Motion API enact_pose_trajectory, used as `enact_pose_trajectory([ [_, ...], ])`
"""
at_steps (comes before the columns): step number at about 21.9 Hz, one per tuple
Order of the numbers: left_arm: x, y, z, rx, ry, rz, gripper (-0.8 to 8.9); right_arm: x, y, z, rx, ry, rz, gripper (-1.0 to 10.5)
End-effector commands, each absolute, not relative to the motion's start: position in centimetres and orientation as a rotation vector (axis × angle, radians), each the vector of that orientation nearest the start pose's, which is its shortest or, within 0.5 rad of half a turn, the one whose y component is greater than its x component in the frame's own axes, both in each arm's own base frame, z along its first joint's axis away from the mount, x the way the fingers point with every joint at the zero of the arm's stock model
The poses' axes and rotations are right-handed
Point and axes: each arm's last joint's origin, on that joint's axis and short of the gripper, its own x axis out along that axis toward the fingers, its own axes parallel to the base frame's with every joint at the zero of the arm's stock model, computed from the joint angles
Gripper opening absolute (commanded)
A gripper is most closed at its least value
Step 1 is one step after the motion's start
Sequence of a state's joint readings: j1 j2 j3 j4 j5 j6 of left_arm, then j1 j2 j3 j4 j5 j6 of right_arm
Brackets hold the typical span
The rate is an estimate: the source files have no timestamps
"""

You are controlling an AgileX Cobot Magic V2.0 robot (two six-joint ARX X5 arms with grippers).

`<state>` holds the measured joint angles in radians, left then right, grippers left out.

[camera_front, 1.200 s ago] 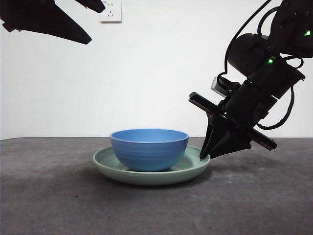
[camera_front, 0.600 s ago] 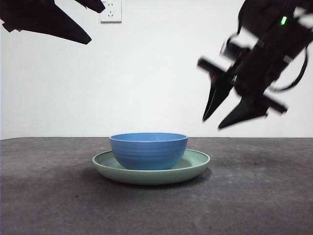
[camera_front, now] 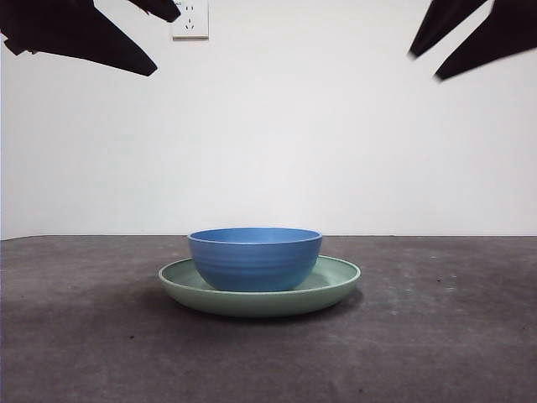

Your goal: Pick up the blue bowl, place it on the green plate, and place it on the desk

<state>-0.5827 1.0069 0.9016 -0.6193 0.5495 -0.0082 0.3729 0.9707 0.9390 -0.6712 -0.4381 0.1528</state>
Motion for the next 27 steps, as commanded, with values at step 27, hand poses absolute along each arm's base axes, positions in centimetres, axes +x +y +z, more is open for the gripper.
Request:
enact_pose_trajectory([
  [27, 15.8, -12.4, 30.2, 0.02, 0.747, -1.095, 2.47, 12.1, 6.4, 32.5, 0.063, 0.799, 0.842, 1.7],
])
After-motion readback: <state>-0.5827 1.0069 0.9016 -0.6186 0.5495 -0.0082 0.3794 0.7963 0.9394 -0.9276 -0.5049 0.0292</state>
